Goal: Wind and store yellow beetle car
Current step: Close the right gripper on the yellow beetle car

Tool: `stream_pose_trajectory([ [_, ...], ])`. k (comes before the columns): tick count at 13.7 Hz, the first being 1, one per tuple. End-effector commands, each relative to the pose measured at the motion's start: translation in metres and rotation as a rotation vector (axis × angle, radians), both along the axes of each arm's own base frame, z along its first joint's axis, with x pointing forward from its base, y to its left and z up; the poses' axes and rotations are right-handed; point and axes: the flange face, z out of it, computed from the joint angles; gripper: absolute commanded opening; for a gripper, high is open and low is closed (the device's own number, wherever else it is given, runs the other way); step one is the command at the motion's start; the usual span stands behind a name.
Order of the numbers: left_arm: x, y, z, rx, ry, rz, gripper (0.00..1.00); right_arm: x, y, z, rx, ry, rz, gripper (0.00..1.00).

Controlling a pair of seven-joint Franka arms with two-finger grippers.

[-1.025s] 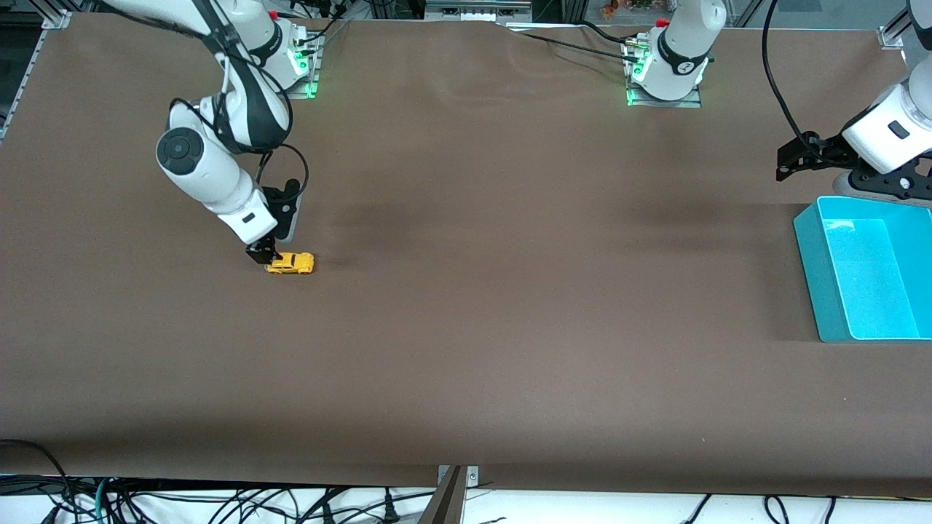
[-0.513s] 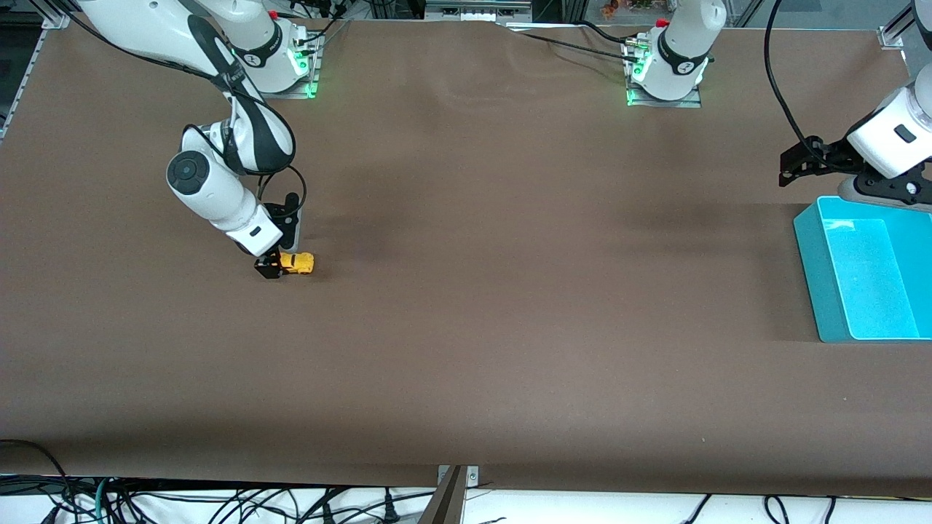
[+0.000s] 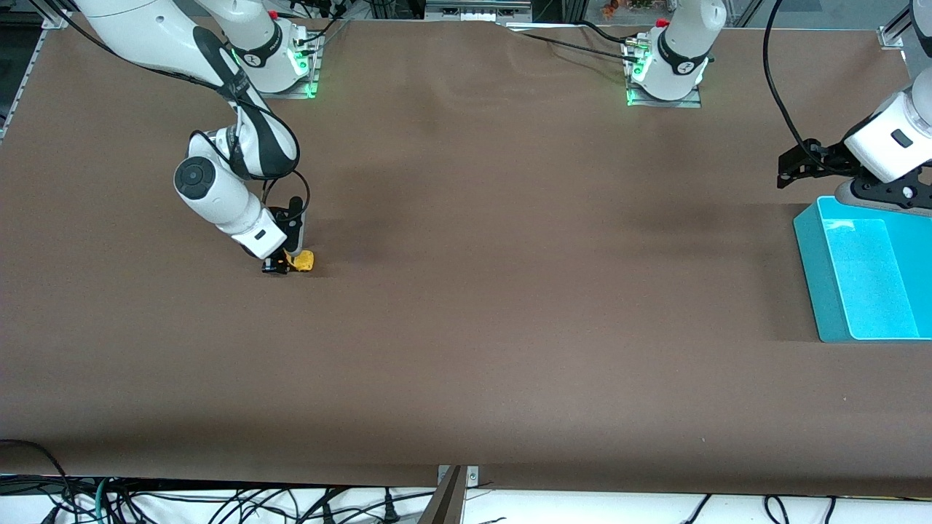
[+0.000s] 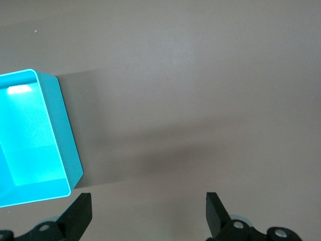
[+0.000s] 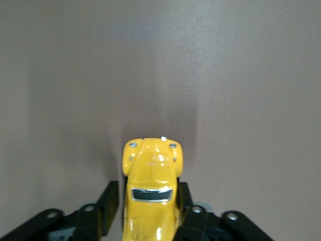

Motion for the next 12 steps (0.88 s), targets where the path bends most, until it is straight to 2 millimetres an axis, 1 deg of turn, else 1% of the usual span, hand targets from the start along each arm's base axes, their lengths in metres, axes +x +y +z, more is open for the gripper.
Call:
stream_pose_trajectory([
  [1,0.002,0.000,0.006,-0.001,0.010,-0.010,1.00,0.003,-0.002,-0.001,0.003,-0.008,0.012,0.14],
  [2,0.002,0.000,0.006,-0.001,0.010,-0.010,1.00,0.003,-0.002,0.000,0.003,-0.010,0.012,0.12],
  [6,0.002,-0.001,0.005,-0.001,0.013,-0.011,1.00,0.002,-0.001,0.001,0.001,-0.004,0.034,0.12],
  [9,0.002,-0.001,0.006,-0.001,0.015,-0.011,1.00,0.000,0.008,0.004,0.007,0.010,0.052,0.12],
  [10,0.002,-0.001,0.006,-0.001,0.015,-0.011,1.00,-0.003,0.018,0.004,0.015,0.012,0.067,0.12],
  [12,0.002,-0.001,0.006,-0.001,0.015,-0.011,1.00,-0.005,0.023,0.004,0.022,0.014,0.070,0.13],
])
